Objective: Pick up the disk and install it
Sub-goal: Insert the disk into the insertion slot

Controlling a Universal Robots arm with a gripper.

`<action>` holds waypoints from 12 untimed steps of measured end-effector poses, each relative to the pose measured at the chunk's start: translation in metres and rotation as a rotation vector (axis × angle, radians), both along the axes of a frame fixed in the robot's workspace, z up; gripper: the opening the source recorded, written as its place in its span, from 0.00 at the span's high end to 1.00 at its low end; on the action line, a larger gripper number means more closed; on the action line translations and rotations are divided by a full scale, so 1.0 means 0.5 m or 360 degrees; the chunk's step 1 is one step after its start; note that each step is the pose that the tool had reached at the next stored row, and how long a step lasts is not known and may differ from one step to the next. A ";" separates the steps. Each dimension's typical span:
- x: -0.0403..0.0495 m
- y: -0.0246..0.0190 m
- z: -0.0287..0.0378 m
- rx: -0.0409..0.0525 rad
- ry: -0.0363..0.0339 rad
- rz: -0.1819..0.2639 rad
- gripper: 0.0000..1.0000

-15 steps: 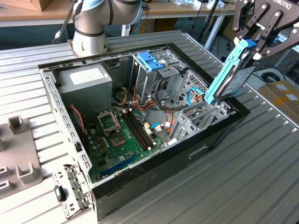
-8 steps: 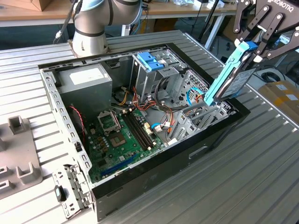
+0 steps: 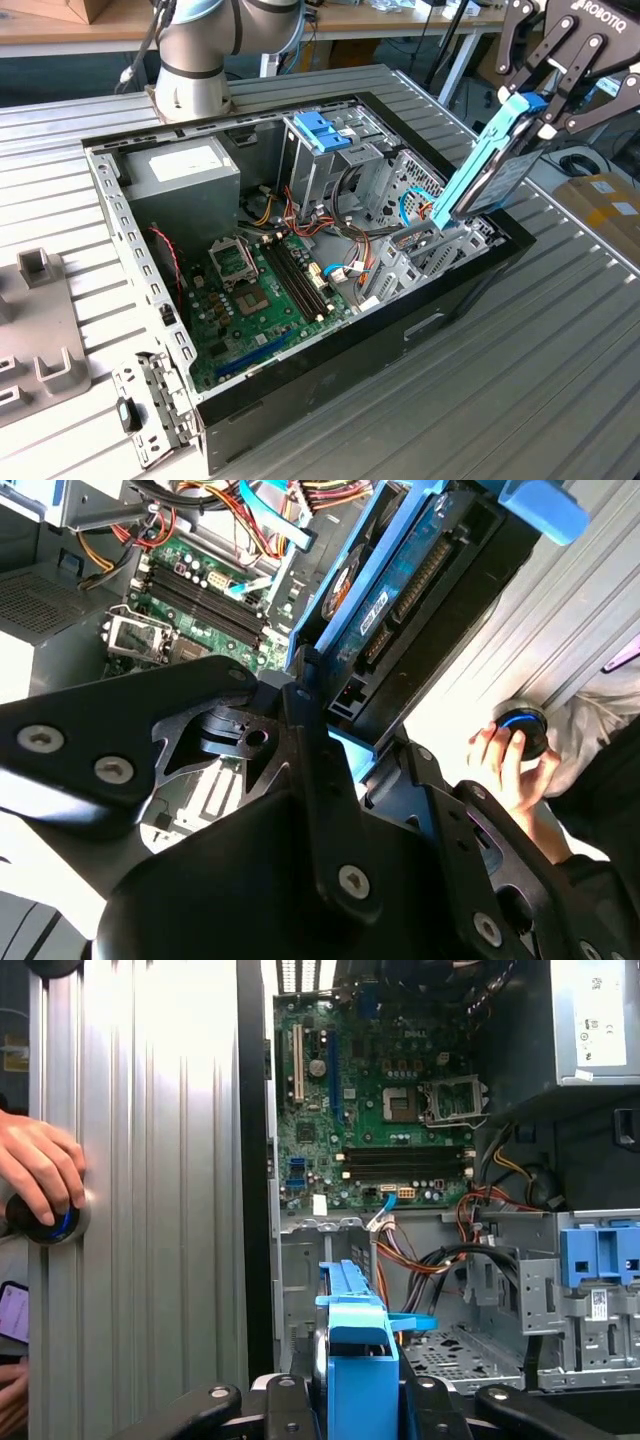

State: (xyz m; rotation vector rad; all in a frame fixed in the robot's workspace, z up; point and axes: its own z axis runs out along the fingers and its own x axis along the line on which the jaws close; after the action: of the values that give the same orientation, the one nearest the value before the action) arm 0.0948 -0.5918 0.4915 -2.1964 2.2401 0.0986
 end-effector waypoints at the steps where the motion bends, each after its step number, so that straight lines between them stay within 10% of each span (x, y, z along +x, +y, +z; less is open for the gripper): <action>1: -0.001 -0.0004 -0.001 0.0000 0.0000 0.0000 0.63; 12: -0.015 -0.0130 -0.012 0.0000 0.0000 0.0000 0.63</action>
State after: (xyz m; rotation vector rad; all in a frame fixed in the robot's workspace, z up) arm 0.0874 -0.5984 0.4853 -2.1963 2.2399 0.0989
